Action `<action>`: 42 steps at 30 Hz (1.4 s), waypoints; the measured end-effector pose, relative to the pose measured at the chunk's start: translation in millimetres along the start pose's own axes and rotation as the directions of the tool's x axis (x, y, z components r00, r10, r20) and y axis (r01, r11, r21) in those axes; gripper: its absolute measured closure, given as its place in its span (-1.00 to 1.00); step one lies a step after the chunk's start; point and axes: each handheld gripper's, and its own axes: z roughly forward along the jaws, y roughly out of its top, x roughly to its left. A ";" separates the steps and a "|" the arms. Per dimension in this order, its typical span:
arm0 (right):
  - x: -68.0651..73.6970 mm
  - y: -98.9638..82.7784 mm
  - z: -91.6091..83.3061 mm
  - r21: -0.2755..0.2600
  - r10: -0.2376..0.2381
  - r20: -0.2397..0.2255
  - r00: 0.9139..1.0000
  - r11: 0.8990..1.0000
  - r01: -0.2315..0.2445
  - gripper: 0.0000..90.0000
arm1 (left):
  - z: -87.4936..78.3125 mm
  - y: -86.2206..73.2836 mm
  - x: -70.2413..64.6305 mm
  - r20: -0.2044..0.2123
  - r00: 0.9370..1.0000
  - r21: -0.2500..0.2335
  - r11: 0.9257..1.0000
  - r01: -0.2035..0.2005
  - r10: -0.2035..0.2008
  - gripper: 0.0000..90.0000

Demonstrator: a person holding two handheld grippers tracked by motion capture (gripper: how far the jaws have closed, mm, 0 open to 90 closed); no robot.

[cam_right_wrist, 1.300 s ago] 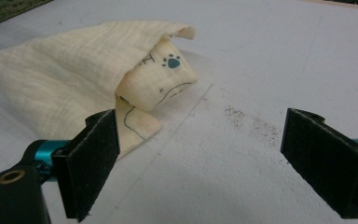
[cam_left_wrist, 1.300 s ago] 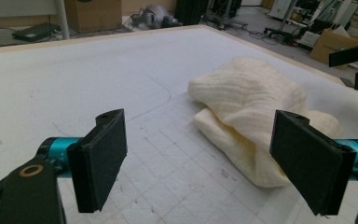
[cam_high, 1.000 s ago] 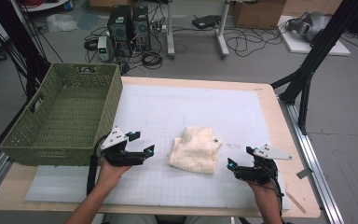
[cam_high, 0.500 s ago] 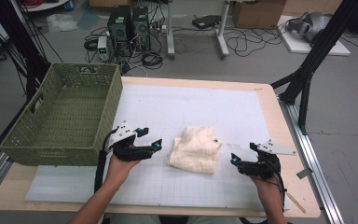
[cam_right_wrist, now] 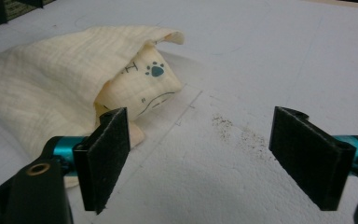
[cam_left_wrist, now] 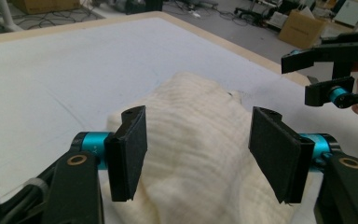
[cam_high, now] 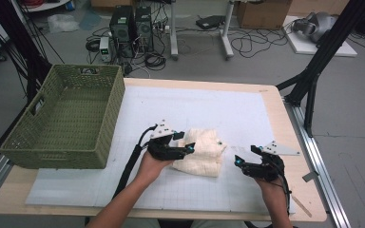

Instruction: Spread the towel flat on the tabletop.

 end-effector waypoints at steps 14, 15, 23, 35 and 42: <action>0.6 1.2 1.5 0.022 -0.001 -0.023 1.000 1.000 0.002 -0.31 | 8.4 -8.2 -8.3 0.022 0.997 0.114 0.991 -0.077 0.075 0.81; 0.5 1.2 1.9 0.023 -0.004 -0.026 1.000 1.000 0.005 -0.31 | 2.7 -7.9 -7.3 0.034 0.997 0.093 0.993 -0.065 0.063 0.80; 7.7 6.4 12.2 0.027 -0.006 -0.067 0.998 1.000 0.008 -0.21 | -46.5 -20.4 15.5 0.018 0.998 0.012 0.998 -0.057 0.057 0.77; 64.1 14.9 69.7 0.150 -0.133 -0.282 0.950 0.972 0.181 0.12 | -60.9 -29.6 24.6 0.006 0.997 -0.039 0.997 -0.072 0.072 0.77; 89.4 13.1 87.8 0.187 -0.224 -0.338 0.914 0.936 0.298 0.69 | -62.1 -30.6 26.2 -0.006 0.998 -0.048 0.996 -0.069 0.069 0.77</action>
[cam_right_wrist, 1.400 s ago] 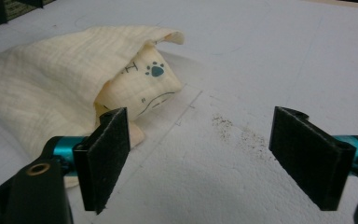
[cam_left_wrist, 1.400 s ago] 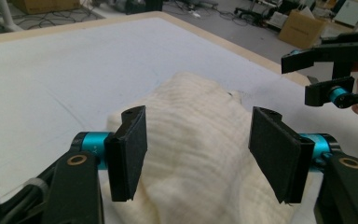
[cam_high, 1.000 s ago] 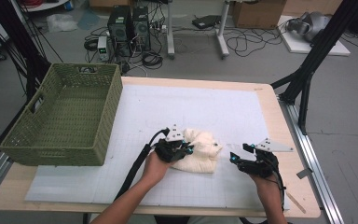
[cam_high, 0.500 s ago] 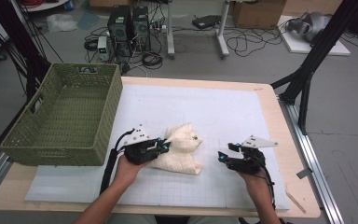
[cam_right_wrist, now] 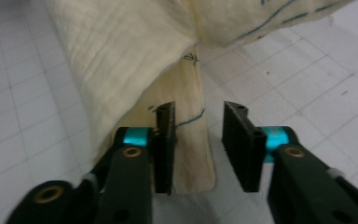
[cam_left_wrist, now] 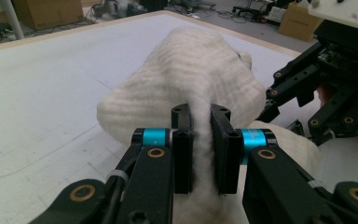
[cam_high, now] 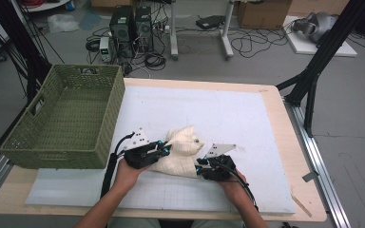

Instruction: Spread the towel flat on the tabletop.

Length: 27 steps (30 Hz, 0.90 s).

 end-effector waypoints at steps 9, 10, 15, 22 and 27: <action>-14.9 -18.3 -35.7 0.061 0.025 0.194 0.981 0.997 -0.038 0.94 | -3.9 -2.7 0.1 0.021 1.000 0.014 1.000 -0.007 0.007 0.78; -17.7 -21.8 -42.5 0.048 0.036 0.209 0.977 0.998 -0.048 0.94 | -1.8 -3.1 -2.1 0.032 0.999 0.022 1.000 -0.013 0.013 0.78; -18.3 -32.8 -65.8 0.061 0.023 0.295 0.955 0.997 -0.042 0.94 | 9.3 -6.0 -17.5 0.081 0.995 0.077 0.995 -0.057 0.051 0.77; -12.1 -47.7 -73.5 0.115 0.021 0.298 0.954 0.992 -0.058 0.77 | 7.5 -13.4 -22.4 0.097 0.994 0.162 0.985 -0.064 0.049 0.73; -18.9 -47.1 -83.9 -0.019 0.108 0.282 0.953 0.994 -0.107 0.38 | -3.2 -14.6 -14.8 0.073 0.997 0.204 0.978 -0.050 0.036 0.63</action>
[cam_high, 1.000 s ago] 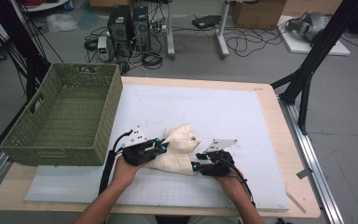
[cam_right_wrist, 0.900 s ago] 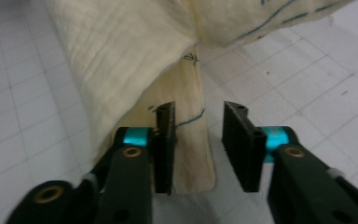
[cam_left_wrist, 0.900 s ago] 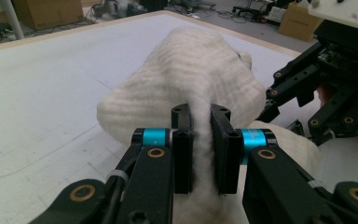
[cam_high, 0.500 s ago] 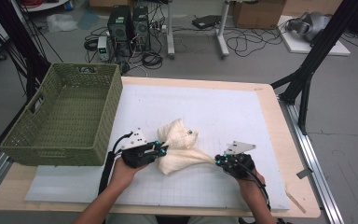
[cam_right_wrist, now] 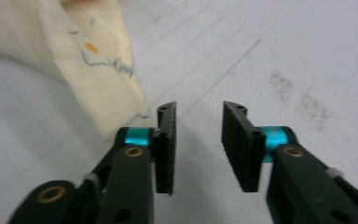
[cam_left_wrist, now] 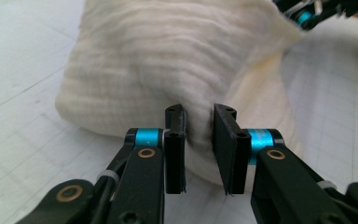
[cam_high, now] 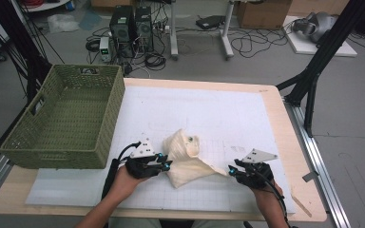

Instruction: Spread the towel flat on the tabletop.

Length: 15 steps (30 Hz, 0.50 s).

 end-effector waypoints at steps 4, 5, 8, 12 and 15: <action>-8.7 6.6 -3.2 -0.101 0.057 -0.016 0.998 0.993 -0.058 0.21 | -7.0 -5.4 3.0 -0.006 1.000 0.025 1.000 -0.008 0.008 0.61; -10.1 9.4 -1.2 -0.114 0.066 -0.026 0.997 0.991 -0.068 0.18 | -8.2 -7.2 3.0 -0.004 1.000 0.028 1.000 -0.005 0.005 0.59; -9.2 21.1 10.2 -0.139 0.067 -0.052 0.996 0.987 -0.074 0.10 | -12.1 -10.1 2.8 -0.002 1.000 0.044 0.999 -0.010 0.010 0.55; -8.4 33.1 19.9 -0.156 0.052 -0.035 0.998 0.986 -0.057 0.01 | -22.5 -8.0 8.8 -0.040 0.999 0.010 1.000 0.020 -0.020 0.34; -10.7 34.7 24.5 -0.157 0.068 -0.039 0.997 0.985 -0.073 -0.03 | -30.3 -1.9 16.8 -0.074 0.996 -0.031 0.999 0.044 -0.047 0.16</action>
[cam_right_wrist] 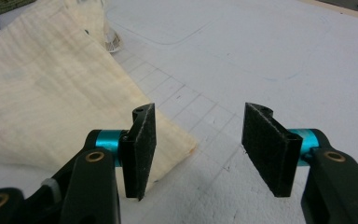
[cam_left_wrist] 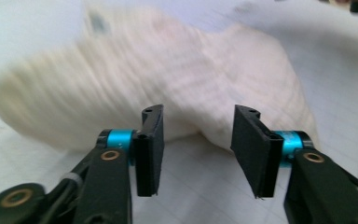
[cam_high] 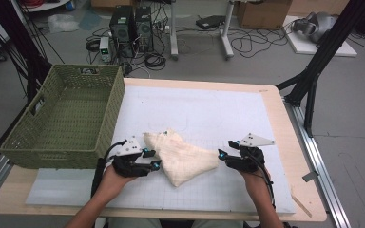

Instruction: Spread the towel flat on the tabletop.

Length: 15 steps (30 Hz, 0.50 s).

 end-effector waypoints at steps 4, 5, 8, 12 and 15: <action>1.1 -1.2 6.0 0.023 0.001 -0.020 1.000 1.000 -0.001 -0.07 | -4.8 13.4 11.7 -0.029 1.000 -0.031 0.999 0.007 -0.007 0.06; 2.2 -1.1 9.5 0.030 -0.001 -0.031 1.000 1.000 0.002 -0.09 | -5.0 17.2 14.0 -0.042 0.999 -0.042 0.999 0.013 -0.014 0.05; 6.4 0.0 22.5 0.053 0.009 -0.074 0.997 0.999 -0.005 -0.14 | -5.1 27.4 19.6 -0.056 0.998 -0.062 0.998 0.017 -0.020 0.02; 15.2 1.1 42.6 0.110 -0.015 -0.112 0.994 0.994 0.027 -0.15 | -2.8 36.9 24.3 -0.071 0.997 -0.077 0.997 0.007 -0.012 0.02; 21.5 -1.1 53.8 0.162 -0.054 -0.120 0.991 0.984 0.073 0.10 | 0.3 37.7 29.0 -0.081 0.996 -0.078 0.997 0.016 -0.023 0.02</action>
